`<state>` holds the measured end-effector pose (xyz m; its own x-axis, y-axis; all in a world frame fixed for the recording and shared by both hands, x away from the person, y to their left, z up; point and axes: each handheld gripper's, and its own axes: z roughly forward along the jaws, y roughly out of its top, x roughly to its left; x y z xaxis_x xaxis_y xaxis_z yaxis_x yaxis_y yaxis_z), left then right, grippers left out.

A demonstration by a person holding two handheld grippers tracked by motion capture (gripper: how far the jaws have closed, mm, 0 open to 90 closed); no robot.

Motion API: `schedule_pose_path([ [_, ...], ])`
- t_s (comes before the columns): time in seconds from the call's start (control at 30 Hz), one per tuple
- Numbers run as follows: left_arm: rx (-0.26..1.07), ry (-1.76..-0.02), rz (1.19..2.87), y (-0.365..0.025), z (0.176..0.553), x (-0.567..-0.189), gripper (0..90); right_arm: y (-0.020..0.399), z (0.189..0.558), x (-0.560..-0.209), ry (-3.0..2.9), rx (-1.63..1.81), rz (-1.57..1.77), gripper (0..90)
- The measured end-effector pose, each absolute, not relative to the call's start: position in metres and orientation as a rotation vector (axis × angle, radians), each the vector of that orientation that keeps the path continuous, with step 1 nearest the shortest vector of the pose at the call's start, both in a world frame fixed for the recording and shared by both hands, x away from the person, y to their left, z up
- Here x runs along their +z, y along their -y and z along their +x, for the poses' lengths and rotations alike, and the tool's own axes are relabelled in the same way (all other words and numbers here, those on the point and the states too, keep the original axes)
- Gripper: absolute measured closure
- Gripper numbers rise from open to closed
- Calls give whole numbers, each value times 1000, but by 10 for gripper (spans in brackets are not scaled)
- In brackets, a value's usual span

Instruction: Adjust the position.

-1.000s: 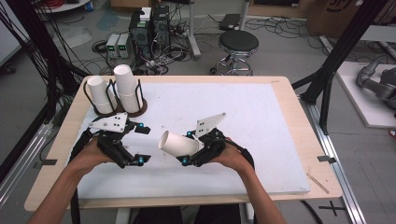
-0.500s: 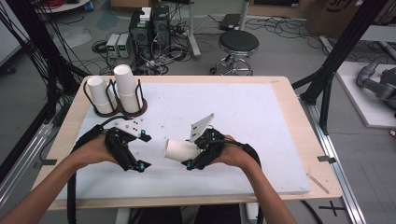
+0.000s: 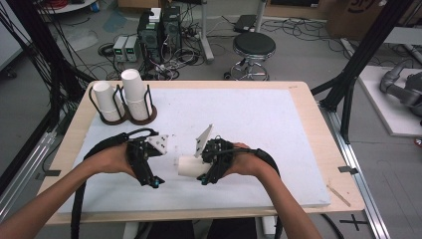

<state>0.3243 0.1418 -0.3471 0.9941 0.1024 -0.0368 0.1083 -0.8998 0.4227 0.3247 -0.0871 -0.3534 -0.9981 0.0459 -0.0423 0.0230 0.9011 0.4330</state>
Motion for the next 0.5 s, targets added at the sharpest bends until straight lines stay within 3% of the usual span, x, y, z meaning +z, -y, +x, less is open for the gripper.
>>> schedule_pose_path([
  [0.5,-64,-121,2745,-118,325,-354,52,72,324,-355,-3041,568,-6,276],
])
